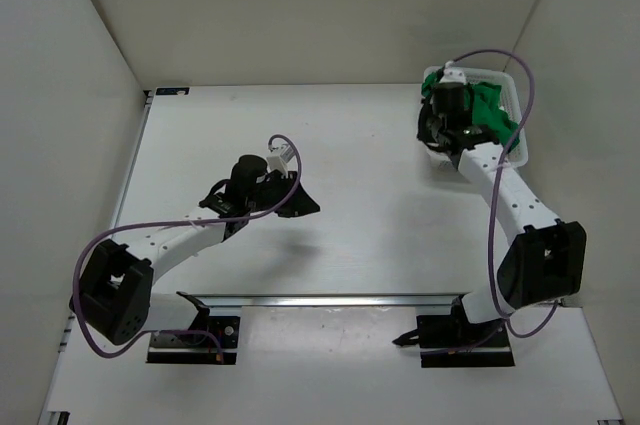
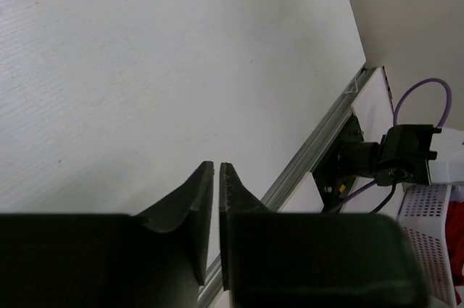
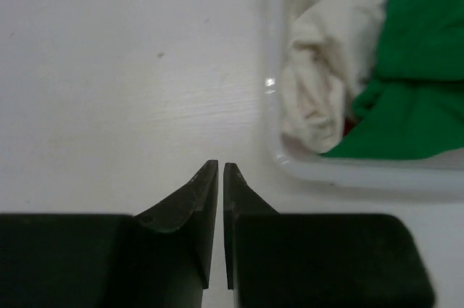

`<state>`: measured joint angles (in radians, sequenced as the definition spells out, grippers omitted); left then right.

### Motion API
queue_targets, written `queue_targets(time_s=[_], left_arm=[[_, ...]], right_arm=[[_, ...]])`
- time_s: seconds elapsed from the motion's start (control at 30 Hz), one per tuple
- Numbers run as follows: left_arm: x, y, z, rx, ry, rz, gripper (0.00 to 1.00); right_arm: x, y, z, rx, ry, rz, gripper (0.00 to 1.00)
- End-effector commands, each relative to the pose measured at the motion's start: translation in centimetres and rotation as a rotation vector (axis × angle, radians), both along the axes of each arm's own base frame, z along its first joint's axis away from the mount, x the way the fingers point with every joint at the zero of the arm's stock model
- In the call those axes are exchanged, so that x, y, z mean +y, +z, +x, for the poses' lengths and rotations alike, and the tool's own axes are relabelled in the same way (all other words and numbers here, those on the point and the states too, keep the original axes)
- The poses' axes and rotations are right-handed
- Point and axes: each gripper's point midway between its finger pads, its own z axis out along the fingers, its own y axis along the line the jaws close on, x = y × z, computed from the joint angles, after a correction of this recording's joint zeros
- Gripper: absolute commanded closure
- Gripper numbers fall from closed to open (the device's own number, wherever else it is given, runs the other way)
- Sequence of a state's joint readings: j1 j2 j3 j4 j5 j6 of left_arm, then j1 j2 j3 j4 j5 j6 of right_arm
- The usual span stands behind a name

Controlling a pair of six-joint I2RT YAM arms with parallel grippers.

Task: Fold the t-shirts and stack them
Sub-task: Grab crumpled tshirt from bin with the right arm

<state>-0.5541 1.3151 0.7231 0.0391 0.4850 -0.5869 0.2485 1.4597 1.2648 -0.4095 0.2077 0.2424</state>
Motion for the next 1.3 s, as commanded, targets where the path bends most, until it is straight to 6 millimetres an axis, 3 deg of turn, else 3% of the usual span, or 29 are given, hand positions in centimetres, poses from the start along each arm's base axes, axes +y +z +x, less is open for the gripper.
queue_targets(time_s=[0.0,0.03,0.13,0.27,0.3,0.33,0.53,0.77,0.93,1.0,1.1,1.23,1.27], left_arm=[[-0.5,1.0,-1.2,-0.031,-0.023,-0.055,0.78],[-0.8,0.9,-1.6,-0.022,-0.032,-0.073,0.7],[-1.1,0.3,-2.8,-0.009,-0.059,-0.091,0.59],[-1.7,0.3,-3.6,-0.02,-0.086,-0.085,0.5],[-1.8,0.2,-3.6,-0.017,-0.086,-0.079,0.49],[-1.9,0.2,-3.7,-0.019,-0.091,-0.081,0.47],[-2.4,-0.6,-4.7,-0.001,-0.115,-0.073,0.39],[-2.0,-0.6,-3.9,-0.003,-0.09,-0.079,0.4],[-2.0,-0.7,-3.9,0.006,-0.087,-0.086,0.4],[-2.0,-0.6,-3.7,0.003,-0.082,-0.089,0.4],[-1.9,-0.8,-3.8,0.008,-0.088,-0.086,0.4],[-1.9,-0.8,-3.6,0.015,-0.078,-0.095,0.41],[-1.9,-0.6,-3.5,0.015,-0.075,-0.101,0.4]], right_arm=[[-7.7,4.7,2.4,-0.073,-0.222,-0.069,0.91],[-10.0,4.7,3.1,-0.07,-0.267,-0.044,0.86],[-13.8,4.2,4.4,-0.059,-0.316,-0.007,0.68],[-17.0,3.2,4.7,-0.016,-0.394,-0.097,0.48],[-17.3,2.6,5.0,-0.001,-0.396,-0.09,0.48],[-18.8,1.5,5.2,0.026,-0.419,-0.078,0.46],[-20.5,-0.5,6.7,0.068,-0.393,-0.04,0.42],[-20.7,-2.9,7.8,0.111,-0.383,-0.029,0.49],[-20.4,-3.4,8.1,0.117,-0.376,-0.003,0.83],[-20.4,-2.5,8.3,0.087,-0.377,0.017,1.0],[-20.4,0.2,7.8,0.021,-0.392,0.015,1.0],[-19.2,8.3,6.5,-0.174,-0.386,-0.007,1.0],[-18.7,12.3,5.8,-0.266,-0.376,-0.005,1.0]])
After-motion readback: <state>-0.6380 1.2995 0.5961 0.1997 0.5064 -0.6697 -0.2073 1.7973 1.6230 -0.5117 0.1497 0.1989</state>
